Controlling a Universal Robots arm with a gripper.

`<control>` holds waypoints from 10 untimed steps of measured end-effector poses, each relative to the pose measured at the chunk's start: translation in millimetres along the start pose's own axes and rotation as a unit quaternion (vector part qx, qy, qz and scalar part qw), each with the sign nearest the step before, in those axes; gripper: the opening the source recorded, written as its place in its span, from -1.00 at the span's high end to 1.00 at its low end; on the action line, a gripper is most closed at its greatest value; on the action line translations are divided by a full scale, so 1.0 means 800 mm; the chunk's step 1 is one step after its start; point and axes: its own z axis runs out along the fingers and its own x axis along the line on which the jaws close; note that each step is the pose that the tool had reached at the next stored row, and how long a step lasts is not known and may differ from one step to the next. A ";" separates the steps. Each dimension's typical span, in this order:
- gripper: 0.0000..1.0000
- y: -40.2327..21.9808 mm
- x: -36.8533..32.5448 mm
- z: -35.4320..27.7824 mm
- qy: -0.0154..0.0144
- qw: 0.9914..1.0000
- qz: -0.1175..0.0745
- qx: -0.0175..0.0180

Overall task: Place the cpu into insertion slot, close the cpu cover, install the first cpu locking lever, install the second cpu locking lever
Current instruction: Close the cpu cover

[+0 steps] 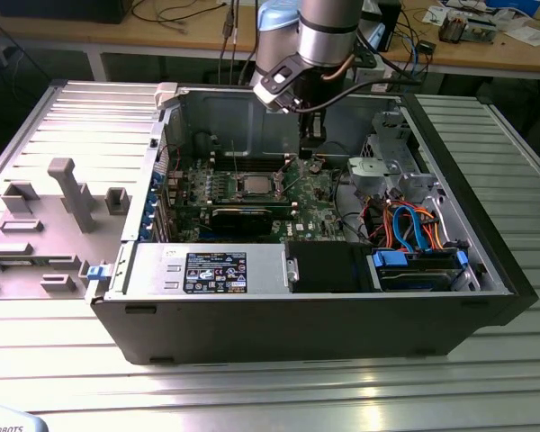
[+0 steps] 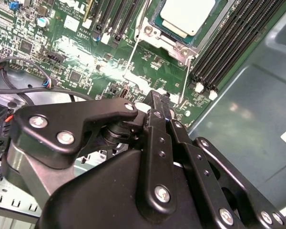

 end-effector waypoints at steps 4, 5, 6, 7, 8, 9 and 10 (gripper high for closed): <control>0.79 0.0028 0.0000 0.0030 0.000 1.000 0.000 0.000; 0.79 0.0035 0.0000 0.0037 0.000 1.000 0.000 0.000; 0.79 0.0043 0.0000 0.0045 0.000 1.000 0.000 0.000; 0.79 0.0053 0.0000 0.0054 0.000 1.000 0.000 0.000; 0.79 0.0062 -0.0001 0.0061 0.000 1.000 0.000 0.000; 0.79 0.0071 -0.0001 0.0068 0.000 1.000 0.000 0.000; 0.79 0.0083 0.0000 0.0078 0.000 1.000 0.000 0.000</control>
